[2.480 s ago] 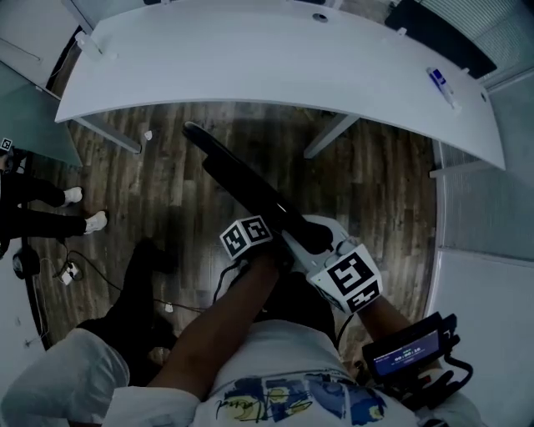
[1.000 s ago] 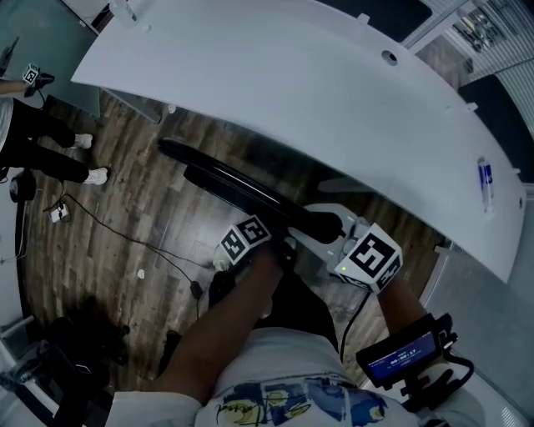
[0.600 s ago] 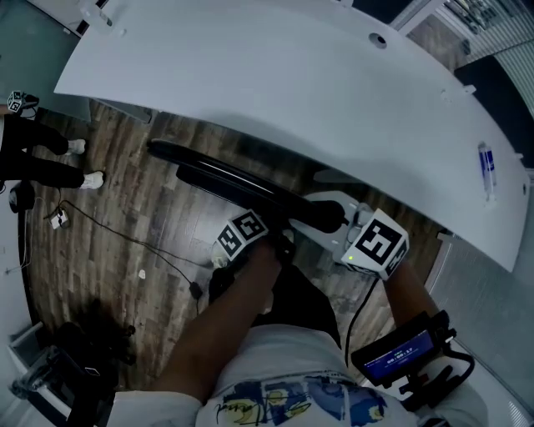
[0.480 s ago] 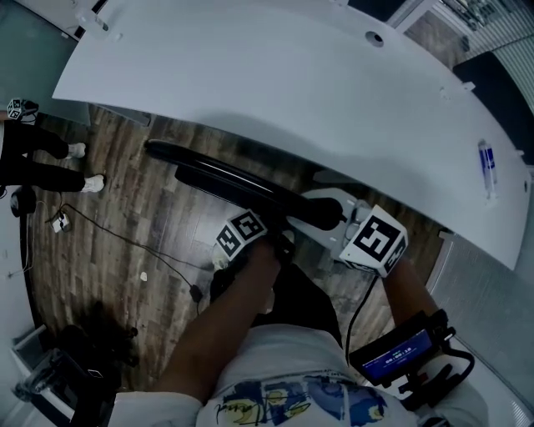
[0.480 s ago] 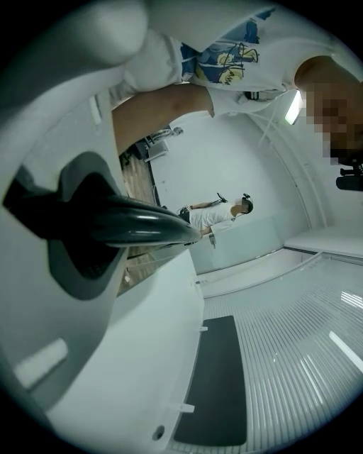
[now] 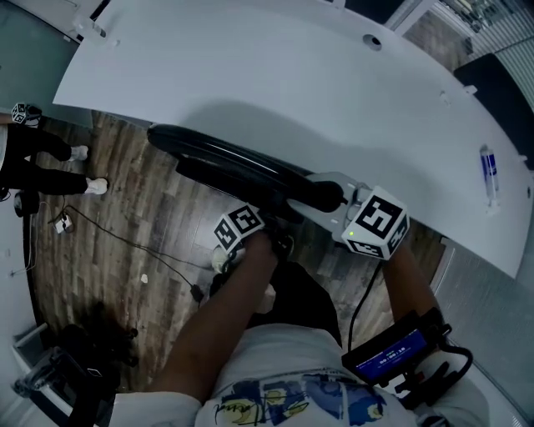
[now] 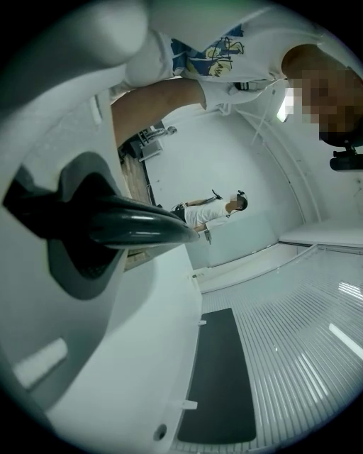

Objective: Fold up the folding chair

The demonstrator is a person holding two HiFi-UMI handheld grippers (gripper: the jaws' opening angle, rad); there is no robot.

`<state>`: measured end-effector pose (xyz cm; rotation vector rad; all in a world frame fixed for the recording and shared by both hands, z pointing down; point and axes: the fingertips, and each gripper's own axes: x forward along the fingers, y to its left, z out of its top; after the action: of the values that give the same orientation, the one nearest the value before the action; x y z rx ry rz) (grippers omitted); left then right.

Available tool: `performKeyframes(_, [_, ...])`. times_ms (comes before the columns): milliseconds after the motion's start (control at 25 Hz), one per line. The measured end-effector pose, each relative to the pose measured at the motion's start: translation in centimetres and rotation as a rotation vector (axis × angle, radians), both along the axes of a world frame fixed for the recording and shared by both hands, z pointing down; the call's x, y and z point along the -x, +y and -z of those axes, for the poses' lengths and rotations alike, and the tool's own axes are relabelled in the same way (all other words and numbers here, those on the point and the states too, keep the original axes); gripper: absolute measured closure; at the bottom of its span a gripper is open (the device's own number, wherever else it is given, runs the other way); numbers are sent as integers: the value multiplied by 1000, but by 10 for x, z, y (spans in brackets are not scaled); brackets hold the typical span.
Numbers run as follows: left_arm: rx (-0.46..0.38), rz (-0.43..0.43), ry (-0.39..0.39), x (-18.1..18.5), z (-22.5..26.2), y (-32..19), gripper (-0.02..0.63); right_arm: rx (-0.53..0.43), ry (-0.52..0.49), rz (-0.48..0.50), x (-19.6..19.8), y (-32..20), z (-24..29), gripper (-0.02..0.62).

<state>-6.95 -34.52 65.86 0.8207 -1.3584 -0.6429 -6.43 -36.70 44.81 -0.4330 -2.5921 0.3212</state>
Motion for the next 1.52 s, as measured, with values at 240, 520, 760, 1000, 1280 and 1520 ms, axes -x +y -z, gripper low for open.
performKeyframes(240, [-14, -3, -20, 0, 1, -8, 460, 5, -14, -12, 0, -12, 0, 512])
performKeyframes(520, [-27, -15, -26, -1, -8, -38, 462, 26, -22, -16, -1, -49, -10, 514])
performKeyframes(760, [-43, -31, -36, 2, -12, -56, 474, 29, -28, -26, 2, -72, -17, 514])
performKeyframes(1000, [-38, -46, -31, 1, -11, -55, 471, 41, -22, -24, 2, -73, -18, 512])
performKeyframes(1280, [-63, -78, -39, 3, -10, -56, 456, 22, -36, -40, 4, -76, -15, 506])
performKeyframes(1520, [-76, -126, -76, 3, -9, -55, 448, 13, -34, -86, 6, -77, -17, 482])
